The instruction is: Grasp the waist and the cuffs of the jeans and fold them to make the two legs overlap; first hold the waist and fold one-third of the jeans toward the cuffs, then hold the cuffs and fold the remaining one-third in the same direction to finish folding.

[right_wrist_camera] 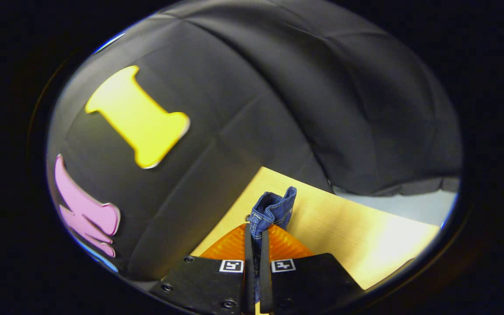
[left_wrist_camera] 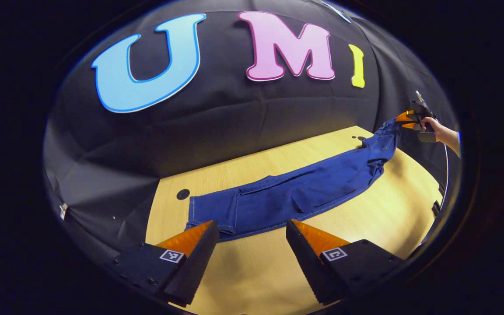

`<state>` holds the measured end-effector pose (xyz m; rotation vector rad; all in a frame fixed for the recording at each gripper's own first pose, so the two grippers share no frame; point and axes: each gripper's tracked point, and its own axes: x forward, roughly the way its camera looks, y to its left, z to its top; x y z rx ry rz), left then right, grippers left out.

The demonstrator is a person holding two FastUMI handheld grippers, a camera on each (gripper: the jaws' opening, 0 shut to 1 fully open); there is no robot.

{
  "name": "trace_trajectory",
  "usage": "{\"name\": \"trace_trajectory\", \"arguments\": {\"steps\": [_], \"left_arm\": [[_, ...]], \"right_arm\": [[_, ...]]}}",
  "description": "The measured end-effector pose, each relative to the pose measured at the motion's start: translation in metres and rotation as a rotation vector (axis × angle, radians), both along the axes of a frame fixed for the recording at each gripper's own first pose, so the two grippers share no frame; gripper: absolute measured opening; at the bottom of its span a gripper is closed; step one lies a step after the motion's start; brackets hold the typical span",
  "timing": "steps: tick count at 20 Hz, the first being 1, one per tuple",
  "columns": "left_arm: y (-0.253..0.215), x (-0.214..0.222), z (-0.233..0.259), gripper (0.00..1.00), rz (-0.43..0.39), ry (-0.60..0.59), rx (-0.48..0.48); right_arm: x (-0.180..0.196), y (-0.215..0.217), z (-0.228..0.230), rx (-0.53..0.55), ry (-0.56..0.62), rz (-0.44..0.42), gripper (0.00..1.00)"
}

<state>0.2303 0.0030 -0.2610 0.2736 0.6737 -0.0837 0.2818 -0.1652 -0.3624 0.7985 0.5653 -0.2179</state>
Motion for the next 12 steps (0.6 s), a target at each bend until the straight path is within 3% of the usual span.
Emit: {"name": "trace_trajectory", "arguments": {"steps": [5, 9, 12], "left_arm": [[0.003, -0.014, 0.009, 0.99, 0.010, -0.024, -0.024], [0.027, -0.032, -0.002, 0.98, 0.089, -0.003, -0.038], [0.040, -0.034, -0.007, 0.99, 0.133, -0.001, -0.062]], "right_arm": [[0.000, 0.091, 0.083, -0.088, -0.142, 0.257, 0.08], [-0.038, 0.208, 0.068, -0.139, -0.111, 0.493, 0.08], [-0.049, 0.288, 0.032, -0.156, -0.067, 0.648, 0.08]]}}
